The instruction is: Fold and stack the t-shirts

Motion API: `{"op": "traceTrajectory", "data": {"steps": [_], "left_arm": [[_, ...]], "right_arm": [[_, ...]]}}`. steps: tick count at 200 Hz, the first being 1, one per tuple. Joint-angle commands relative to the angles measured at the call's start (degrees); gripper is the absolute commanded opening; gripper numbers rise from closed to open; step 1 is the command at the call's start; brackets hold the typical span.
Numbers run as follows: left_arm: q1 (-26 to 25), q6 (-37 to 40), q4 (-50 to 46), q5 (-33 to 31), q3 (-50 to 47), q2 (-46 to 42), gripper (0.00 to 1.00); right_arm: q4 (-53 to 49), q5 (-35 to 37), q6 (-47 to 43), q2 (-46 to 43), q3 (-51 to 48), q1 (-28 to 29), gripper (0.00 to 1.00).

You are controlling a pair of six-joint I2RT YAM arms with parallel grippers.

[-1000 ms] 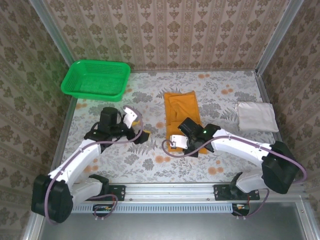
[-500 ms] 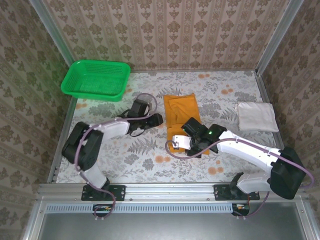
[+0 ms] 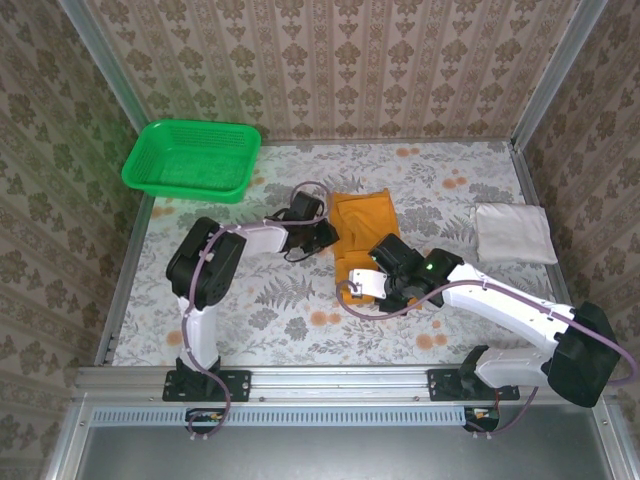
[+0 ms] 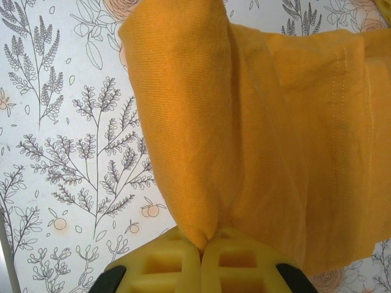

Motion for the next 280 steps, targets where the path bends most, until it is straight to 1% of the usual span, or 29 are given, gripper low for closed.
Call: {"op": "traceTrajectory", "data": {"steps": [1,19,42,66,90,123,160,187,201,228,280], "left_arm": [[-0.20,-1.10,-1.64,-0.15,1.90,2.25,0.11],[-0.20,-0.69,-2.02,0.24,2.15,2.80,0.00],[-0.12,0.52,-2.55,0.60,1.27,2.74,0.00],[0.31,0.66,-2.39,1.19,-0.96,2.85,0.00],[1.39,-1.31,1.52,2.11,-4.08,3.90,0.00],[2.92,-4.19,6.00,6.54,-5.15,7.12,0.00],[3.88,-5.24,6.03,7.33,-6.15,8.11,0.00],[5.32,-4.63,2.95,11.06,-3.98,10.42,0.00],[5.59,-4.52,2.65,12.16,-3.53,11.29,0.00],[5.77,-3.57,0.76,12.25,-2.63,11.99,0.00],[6.25,-2.39,-0.43,12.57,-1.94,12.78,0.00]], "right_arm": [[-2.03,-1.44,-1.32,-1.16,1.05,-0.47,0.00],[-2.95,-1.34,-1.99,-0.91,2.10,-0.53,0.00],[-4.70,-1.21,-3.60,-0.76,4.41,-1.12,0.00],[-5.47,-0.69,-6.80,1.09,8.15,-3.28,0.00],[-7.01,-0.77,-11.49,6.42,14.53,-6.94,0.00],[-10.72,-0.51,-17.05,17.18,26.07,-11.91,0.00],[-12.30,-0.15,-21.65,26.98,37.08,-15.85,0.00],[-14.07,0.49,-23.67,33.52,44.91,-18.10,0.00],[-14.54,1.24,-24.57,36.48,48.36,-18.86,0.00],[-14.35,2.70,-25.85,41.27,54.15,-19.56,0.00],[-11.93,5.67,-26.85,48.47,61.30,-20.01,0.00]]}}
